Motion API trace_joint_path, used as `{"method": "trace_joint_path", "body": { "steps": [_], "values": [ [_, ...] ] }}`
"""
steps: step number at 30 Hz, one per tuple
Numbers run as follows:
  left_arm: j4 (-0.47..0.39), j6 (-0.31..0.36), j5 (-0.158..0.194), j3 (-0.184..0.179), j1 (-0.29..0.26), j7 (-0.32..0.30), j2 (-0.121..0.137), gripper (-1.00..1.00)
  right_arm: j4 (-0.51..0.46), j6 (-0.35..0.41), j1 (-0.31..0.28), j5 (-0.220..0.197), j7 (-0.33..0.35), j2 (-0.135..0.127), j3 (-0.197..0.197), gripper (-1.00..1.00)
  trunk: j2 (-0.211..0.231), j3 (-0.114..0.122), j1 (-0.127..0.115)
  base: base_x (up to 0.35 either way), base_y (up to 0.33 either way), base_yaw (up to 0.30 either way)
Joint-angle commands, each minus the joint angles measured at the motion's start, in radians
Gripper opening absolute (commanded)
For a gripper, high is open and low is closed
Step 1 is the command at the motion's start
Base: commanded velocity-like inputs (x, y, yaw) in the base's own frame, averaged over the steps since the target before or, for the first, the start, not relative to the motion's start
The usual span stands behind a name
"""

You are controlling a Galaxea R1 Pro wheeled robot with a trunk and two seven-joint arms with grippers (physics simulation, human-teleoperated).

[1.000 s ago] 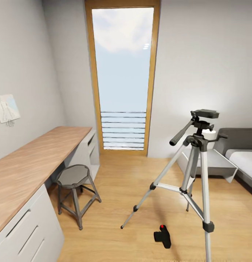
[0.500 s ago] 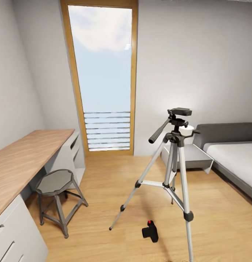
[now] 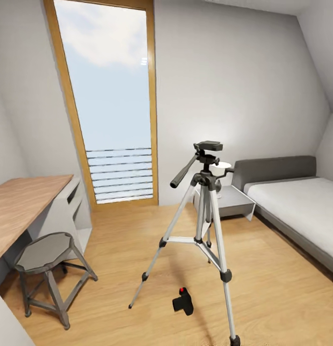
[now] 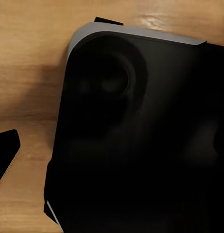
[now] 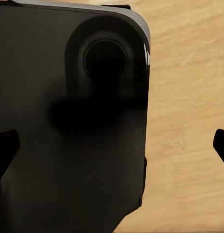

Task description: Attach the digital camera to the camera tripod in the bedroom.

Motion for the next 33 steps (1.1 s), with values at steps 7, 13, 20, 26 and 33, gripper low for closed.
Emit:
{"method": "trace_joint_path", "body": {
  "steps": [7,13,20,26,33],
  "values": [
    [0.0,-0.003,0.005,0.003,0.0,0.001,0.0,1.0,0.0,-0.003,0.0,0.001,0.0,0.0,0.0,1.0,0.0,-0.001,0.0,0.0,0.0,-0.285],
    [0.0,-0.003,0.004,0.003,0.0,0.0,0.0,1.0,0.0,-0.003,0.0,0.001,0.0,0.0,0.0,1.0,0.0,-0.001,0.0,0.0,0.0,-0.284],
    [0.0,-0.003,0.005,0.003,0.0,0.0,0.0,1.0,0.0,-0.003,0.0,0.001,0.0,0.001,0.0,1.0,0.0,-0.001,0.0,0.0,0.0,-0.283],
    [0.0,-0.002,0.005,0.003,0.0,0.0,0.0,1.0,0.0,-0.003,0.0,0.001,0.0,0.001,0.0,1.0,0.0,-0.001,0.0,0.0,0.0,-0.282],
    [0.0,-0.002,0.004,0.003,0.0,0.0,0.0,1.0,0.0,-0.003,0.0,0.001,0.0,0.001,0.0,1.0,0.0,-0.001,0.0,0.0,0.0,-0.281]
  ]
}}
